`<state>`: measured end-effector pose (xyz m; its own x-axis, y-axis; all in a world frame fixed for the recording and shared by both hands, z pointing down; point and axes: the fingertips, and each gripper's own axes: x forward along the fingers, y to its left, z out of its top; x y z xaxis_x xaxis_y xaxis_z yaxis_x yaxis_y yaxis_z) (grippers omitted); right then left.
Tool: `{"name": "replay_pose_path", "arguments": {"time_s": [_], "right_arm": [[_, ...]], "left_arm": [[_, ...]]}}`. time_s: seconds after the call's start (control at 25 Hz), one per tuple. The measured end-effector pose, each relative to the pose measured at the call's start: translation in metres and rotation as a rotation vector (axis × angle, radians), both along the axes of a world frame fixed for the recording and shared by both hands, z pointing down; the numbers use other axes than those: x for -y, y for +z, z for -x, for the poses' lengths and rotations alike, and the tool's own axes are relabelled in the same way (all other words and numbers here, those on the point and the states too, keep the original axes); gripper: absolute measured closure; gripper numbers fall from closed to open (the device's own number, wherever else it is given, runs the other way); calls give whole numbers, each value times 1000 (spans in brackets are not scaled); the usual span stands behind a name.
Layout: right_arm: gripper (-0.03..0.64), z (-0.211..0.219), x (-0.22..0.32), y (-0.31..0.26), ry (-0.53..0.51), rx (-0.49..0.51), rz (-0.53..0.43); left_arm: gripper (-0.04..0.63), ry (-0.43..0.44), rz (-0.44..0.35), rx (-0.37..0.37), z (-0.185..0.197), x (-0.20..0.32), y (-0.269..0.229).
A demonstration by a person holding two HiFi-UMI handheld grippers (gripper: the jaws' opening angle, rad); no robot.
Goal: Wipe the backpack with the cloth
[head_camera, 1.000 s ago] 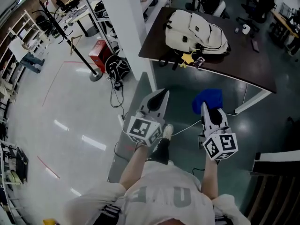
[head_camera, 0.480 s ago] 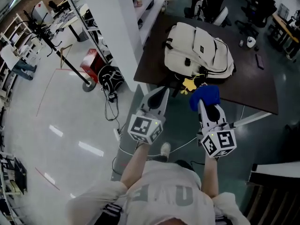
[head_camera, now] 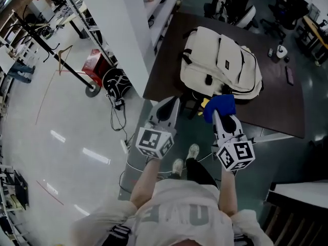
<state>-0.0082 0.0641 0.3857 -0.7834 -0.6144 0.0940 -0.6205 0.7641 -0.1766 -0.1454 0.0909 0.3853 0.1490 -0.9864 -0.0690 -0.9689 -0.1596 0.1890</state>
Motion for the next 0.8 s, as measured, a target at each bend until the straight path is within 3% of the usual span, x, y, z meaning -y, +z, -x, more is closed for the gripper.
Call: {"name": "replay_pose_path", "arguments": {"time_s": [0.2,0.4,0.56,0.72,0.8], "right_arm": [[574,25,47,3,-64,7,0],[574,49,89,18,-153,-1,34],[574,82,107,45,-277,0,101],[574,116,109,88,-373,-45,183],[574,132,114,108,-408,-95,191]], "left_arm": [[597,-43,-2,12,17,48,3],[597,-76,44,130,23,98,21],[597,-82,81,41,35,132,51],[597,-131,134,-166,58,146,87],[597,-125,133,-182,67,153,94]]}}
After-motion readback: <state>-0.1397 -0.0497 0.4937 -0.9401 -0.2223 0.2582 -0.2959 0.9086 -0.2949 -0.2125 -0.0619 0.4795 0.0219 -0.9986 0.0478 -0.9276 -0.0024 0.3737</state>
